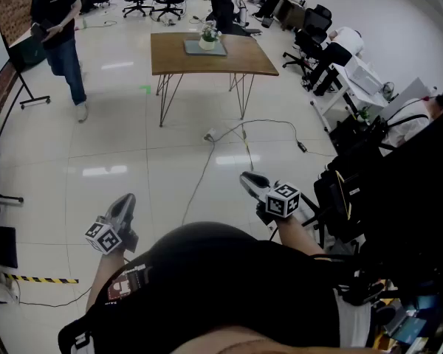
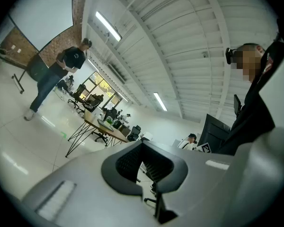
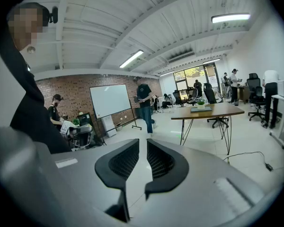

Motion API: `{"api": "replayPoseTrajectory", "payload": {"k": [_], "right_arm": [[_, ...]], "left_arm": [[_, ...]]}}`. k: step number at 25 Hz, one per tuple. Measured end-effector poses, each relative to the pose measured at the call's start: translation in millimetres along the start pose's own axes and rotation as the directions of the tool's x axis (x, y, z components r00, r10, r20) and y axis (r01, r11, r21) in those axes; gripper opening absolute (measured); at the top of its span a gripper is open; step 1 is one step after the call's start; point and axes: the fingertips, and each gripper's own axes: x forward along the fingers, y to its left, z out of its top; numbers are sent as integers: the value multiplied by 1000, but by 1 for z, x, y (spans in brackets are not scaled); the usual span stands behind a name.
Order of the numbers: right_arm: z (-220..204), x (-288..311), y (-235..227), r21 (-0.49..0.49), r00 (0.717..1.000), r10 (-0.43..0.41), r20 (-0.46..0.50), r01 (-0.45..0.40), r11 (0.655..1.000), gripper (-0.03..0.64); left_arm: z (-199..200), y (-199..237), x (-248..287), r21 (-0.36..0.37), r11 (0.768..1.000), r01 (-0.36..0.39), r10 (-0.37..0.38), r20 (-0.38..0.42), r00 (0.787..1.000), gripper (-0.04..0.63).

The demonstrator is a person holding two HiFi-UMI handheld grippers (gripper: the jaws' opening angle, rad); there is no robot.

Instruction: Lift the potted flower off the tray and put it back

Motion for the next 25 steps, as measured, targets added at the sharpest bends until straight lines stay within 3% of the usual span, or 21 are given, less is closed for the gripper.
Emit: {"api": "replayPoseTrajectory", "payload": {"k": [7,11,19,25], "right_arm": [[-4,19,-37,6,1000,9,-10,-9,1000,66],[0,25,-90,23,1000,20,0,-20,1000,69],[50,46,-215,-90,994,100,-38,-103,991,84],[73,57,-302,-87,996,85,-37,-88,992,88]], "left_arm": [[-12,8,43,-13,1000,0,-1,-31,1000,-3],[-22,8,84,5,1000,-8,8,-43,999,-3],[-15,-7,223,72,995,-63,62,21,998,-3],[-19,-15,312,88,995,-56,55,10,998,-3]]}}
